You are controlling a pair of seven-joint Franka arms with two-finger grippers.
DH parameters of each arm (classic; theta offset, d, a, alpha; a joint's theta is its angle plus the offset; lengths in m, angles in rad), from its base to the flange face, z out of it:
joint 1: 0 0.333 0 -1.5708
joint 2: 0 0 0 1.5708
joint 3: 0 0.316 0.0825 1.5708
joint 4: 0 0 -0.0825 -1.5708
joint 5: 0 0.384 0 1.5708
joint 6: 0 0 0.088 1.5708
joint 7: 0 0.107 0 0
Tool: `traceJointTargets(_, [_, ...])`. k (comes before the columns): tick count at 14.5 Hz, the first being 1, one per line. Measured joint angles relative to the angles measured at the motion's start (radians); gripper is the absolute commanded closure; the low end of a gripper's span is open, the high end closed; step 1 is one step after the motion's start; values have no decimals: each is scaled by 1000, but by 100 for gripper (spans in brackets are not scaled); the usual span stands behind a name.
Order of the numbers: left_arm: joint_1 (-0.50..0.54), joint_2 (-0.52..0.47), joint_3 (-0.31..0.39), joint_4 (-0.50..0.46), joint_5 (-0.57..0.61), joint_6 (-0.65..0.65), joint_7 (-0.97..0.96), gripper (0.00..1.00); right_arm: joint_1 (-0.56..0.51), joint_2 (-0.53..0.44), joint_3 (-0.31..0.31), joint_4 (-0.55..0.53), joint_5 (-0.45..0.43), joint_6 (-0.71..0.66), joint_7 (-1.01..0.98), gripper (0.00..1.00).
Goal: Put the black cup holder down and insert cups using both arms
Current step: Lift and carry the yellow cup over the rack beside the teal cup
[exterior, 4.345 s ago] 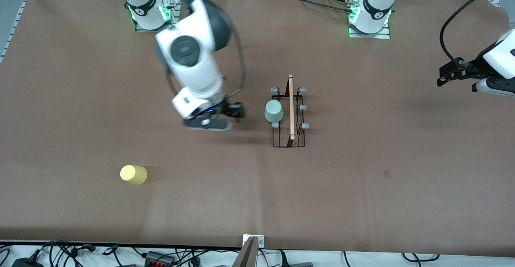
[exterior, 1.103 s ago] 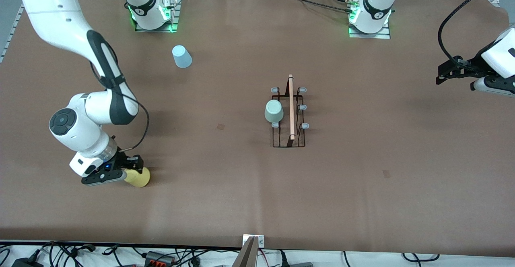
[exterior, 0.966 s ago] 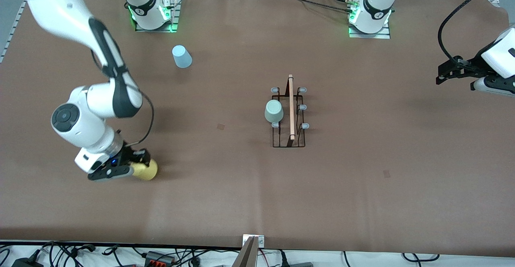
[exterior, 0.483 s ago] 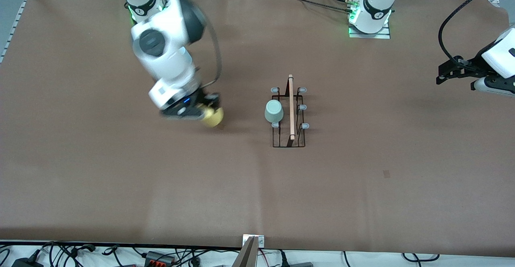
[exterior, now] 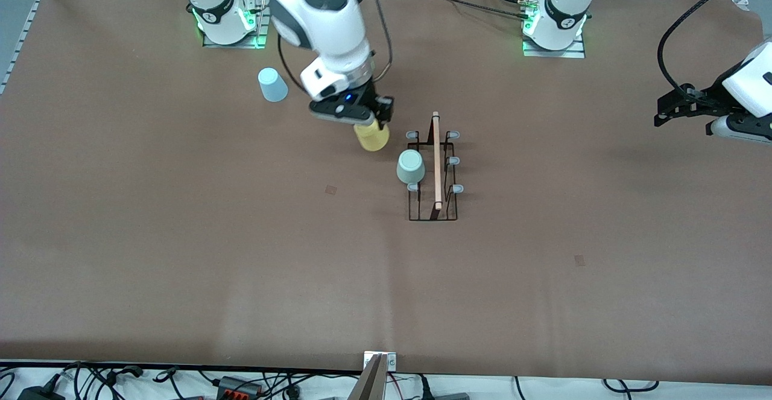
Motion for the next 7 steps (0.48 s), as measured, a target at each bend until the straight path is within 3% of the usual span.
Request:
traceJointTargets(4, [1,0,0,0,0,0,0,0,84,4,0,35,-9,-17,127,68])
traceJointTargets(7, [1,0,0,0,0,0,0,0,117,51,0,58,-68,-18,195,68])
